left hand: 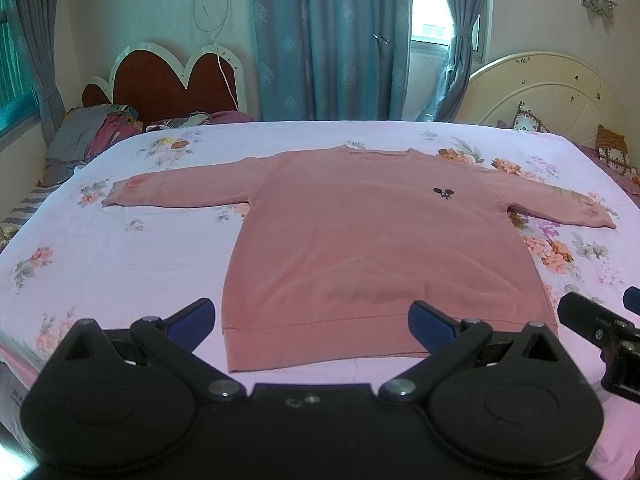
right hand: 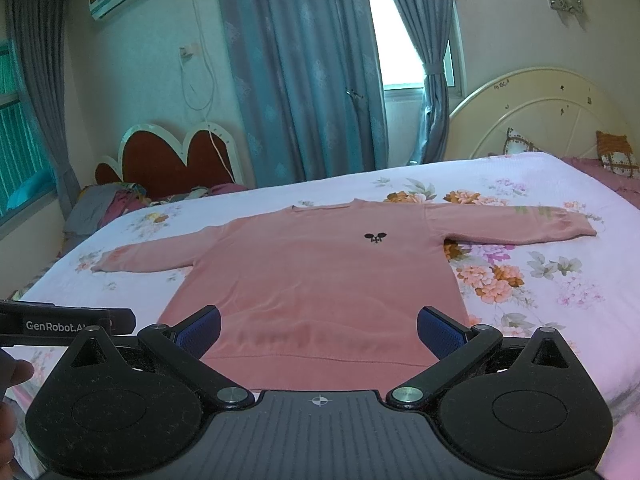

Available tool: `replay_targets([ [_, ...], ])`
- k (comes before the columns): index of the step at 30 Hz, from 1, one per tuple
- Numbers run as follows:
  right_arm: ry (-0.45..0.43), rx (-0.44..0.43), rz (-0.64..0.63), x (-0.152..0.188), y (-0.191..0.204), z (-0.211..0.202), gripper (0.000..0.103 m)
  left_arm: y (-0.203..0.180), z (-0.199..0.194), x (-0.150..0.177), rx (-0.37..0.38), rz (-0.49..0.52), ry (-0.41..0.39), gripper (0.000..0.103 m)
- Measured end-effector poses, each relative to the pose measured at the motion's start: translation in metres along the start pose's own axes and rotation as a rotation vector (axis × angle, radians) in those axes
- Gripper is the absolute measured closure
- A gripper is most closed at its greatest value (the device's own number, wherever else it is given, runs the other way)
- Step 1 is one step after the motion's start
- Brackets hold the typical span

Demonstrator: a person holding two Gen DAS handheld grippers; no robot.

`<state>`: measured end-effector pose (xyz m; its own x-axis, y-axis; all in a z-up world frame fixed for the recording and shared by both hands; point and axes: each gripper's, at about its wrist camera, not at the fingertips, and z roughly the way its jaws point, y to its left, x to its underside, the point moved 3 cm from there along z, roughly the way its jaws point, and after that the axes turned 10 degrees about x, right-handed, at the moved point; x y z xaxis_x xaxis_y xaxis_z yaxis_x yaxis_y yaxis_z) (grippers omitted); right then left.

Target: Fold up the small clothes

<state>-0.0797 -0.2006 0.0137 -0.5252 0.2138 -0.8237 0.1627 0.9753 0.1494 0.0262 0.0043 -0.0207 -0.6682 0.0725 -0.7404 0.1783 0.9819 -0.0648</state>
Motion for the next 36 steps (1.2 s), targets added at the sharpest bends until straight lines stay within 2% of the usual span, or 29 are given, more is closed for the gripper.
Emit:
replay_targets([
  [14,0.005,0.004,-0.001,0.0,0.001,0.003,0.0,0.005,0.013,0.002,-0.005,-0.001,0.008,0.0],
  [23,0.016,0.016,0.003,-0.004,0.005,0.014,0.0,0.002,0.019,0.001,-0.018,0.011,0.052,0.0],
  [28,0.023,0.024,0.01,-0.006,0.005,0.021,0.0,0.003,0.023,-0.001,-0.007,0.004,0.018,0.0],
  [34,0.028,0.038,0.006,-0.009,0.008,0.033,0.0,0.005,0.032,-0.004,-0.014,0.01,0.049,0.0],
  [36,0.031,0.048,0.003,-0.011,0.007,0.038,0.0,0.008,0.037,-0.008,-0.01,0.008,0.037,0.0],
])
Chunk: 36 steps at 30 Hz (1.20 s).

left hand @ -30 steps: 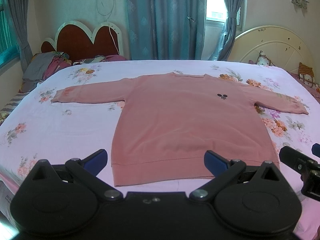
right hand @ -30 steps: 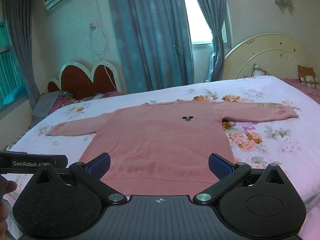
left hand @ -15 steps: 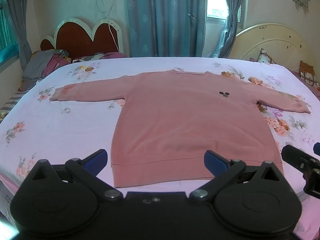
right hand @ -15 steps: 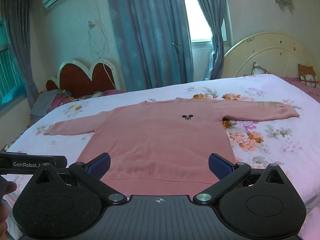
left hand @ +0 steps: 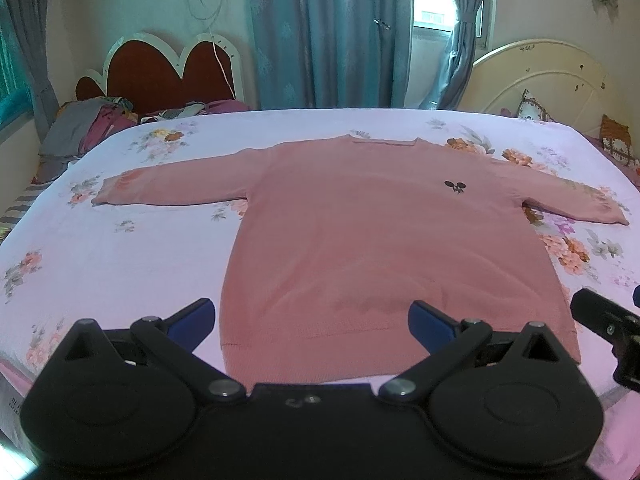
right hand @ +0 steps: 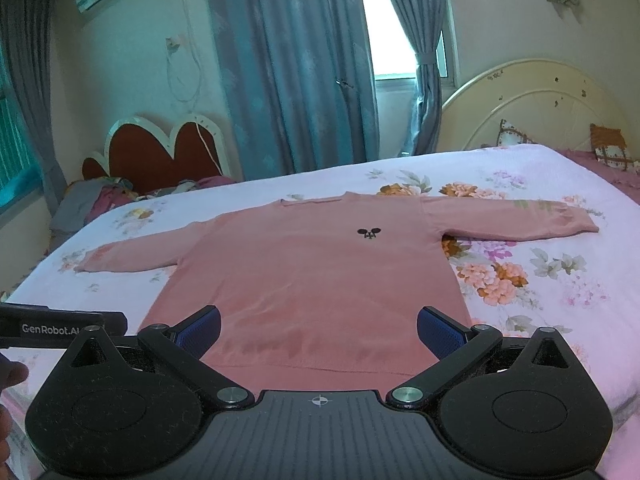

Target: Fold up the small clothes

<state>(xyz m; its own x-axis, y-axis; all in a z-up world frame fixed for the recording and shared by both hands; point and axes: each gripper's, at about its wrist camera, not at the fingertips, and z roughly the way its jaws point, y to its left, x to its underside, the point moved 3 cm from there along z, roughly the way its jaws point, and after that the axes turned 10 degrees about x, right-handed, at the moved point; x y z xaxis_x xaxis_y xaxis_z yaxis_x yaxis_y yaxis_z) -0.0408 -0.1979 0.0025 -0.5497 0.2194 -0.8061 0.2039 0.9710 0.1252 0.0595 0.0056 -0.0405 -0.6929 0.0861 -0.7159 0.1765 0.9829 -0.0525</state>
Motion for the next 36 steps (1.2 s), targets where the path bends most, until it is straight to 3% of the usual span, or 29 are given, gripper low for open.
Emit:
replay_targets([
  [16,0.014,0.088,0.023,-0.025,0.006,0.073,0.0,0.027,0.073,-0.049,0.016,0.044,0.009,0.0],
  [28,0.02,0.194,0.081,-0.055,0.007,0.135,0.0,0.051,0.143,-0.09,0.098,0.052,0.048,0.001],
  [36,-0.004,0.234,0.113,-0.08,-0.014,0.164,0.0,0.053,0.184,-0.107,0.065,0.076,0.075,0.001],
])
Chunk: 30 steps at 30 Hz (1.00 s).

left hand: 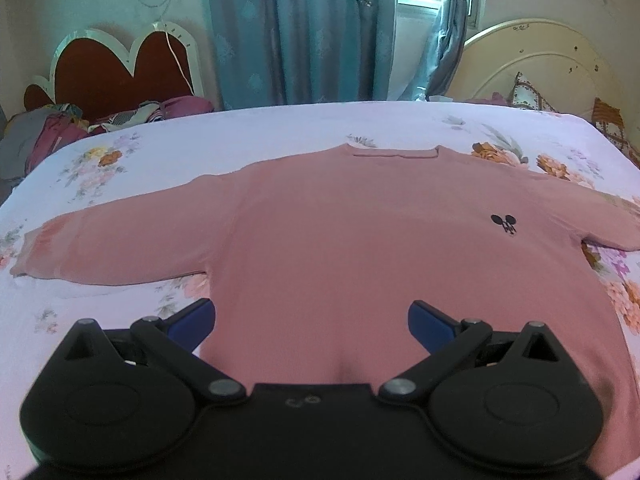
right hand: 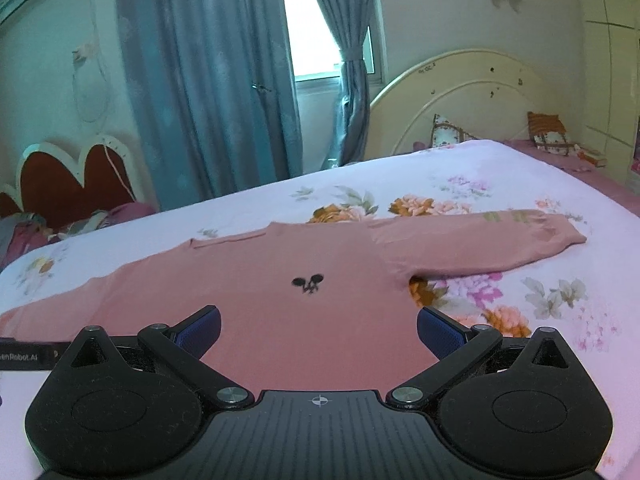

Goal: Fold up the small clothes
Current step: 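Move the right tool to a sweater sleeve cuff and close on it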

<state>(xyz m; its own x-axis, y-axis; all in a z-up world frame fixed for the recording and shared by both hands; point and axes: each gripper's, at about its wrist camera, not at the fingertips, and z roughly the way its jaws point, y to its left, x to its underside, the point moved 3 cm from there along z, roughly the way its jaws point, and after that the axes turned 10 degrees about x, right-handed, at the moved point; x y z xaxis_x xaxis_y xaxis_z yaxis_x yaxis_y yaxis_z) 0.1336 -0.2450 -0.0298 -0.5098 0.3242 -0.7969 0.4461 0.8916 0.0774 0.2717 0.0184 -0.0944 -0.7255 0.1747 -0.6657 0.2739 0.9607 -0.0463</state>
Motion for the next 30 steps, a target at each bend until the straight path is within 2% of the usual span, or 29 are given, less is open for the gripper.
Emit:
replay_targets([
  [3,0.004,0.003,0.001,-0.008,-0.008,0.019,0.0,-0.003,0.017,-0.001,0.0,-0.016,0.03,0.001],
  [6,0.001,0.014,0.002,-0.017,-0.024,0.041,0.0,-0.01,0.03,-0.006,-0.012,-0.022,0.024,0.001],
  [19,0.024,0.113,0.063,-0.049,-0.143,0.152,0.001,-0.06,0.1,-0.038,-0.037,-0.024,0.02,0.007],
  [21,0.039,0.138,0.072,-0.052,-0.162,0.168,0.023,-0.068,0.111,-0.043,-0.034,-0.033,0.024,0.008],
  [30,0.115,0.293,0.19,-0.054,-0.263,0.236,0.024,-0.099,0.151,-0.057,-0.036,-0.021,0.05,0.01],
])
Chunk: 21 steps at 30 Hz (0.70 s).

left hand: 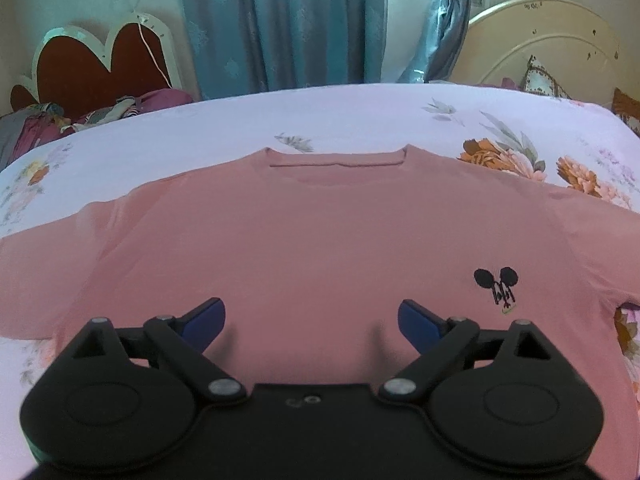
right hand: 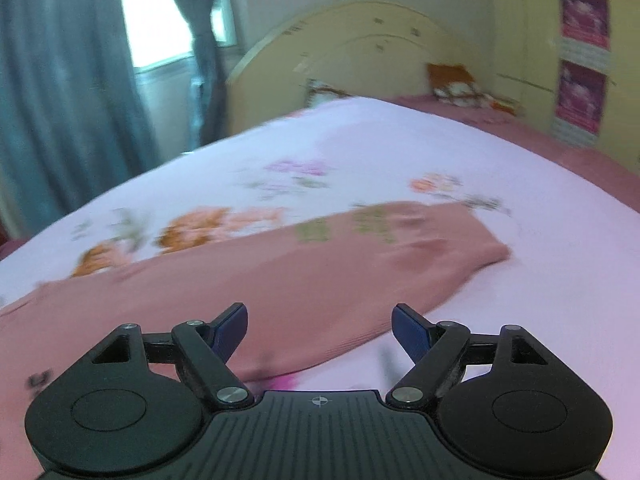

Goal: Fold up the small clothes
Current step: 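Move the right tool to a sweater sleeve cuff and close on it, then carry the held sleeve with the right tool across the sweater body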

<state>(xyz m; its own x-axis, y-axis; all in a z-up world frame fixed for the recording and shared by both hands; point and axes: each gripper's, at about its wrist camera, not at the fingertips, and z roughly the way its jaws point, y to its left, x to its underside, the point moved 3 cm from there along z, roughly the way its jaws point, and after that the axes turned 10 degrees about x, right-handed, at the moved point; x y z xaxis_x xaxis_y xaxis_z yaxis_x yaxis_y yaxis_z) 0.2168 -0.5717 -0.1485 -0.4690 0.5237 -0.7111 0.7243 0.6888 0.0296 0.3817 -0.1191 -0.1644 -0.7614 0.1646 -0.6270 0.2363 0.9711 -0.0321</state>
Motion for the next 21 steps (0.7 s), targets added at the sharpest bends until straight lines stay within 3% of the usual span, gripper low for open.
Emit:
replay_targets([
  [6,0.05,0.121,0.063,-0.007,-0.05,0.047,0.024,-0.011,0.016,-0.005,-0.022,0.013,0.017,0.01],
  [9,0.066,0.137,0.087,-0.007,-0.066,0.063,0.027,-0.014,0.02,-0.006,-0.039,0.036,0.017,0.013],
  [13,0.046,0.151,0.102,-0.014,-0.076,0.073,0.042,-0.014,0.027,-0.007,-0.023,0.034,0.039,0.017],
  [16,0.042,0.139,0.127,-0.02,-0.078,0.081,0.075,-0.013,0.03,-0.008,-0.028,0.033,0.054,0.019],
  [17,0.044,0.131,0.129,-0.021,-0.074,0.087,0.09,-0.012,0.03,-0.008,-0.026,0.031,0.057,0.02],
  [21,0.015,0.101,0.122,-0.025,-0.064,0.084,0.093,-0.006,0.031,-0.01,0.016,0.005,0.063,0.025],
])
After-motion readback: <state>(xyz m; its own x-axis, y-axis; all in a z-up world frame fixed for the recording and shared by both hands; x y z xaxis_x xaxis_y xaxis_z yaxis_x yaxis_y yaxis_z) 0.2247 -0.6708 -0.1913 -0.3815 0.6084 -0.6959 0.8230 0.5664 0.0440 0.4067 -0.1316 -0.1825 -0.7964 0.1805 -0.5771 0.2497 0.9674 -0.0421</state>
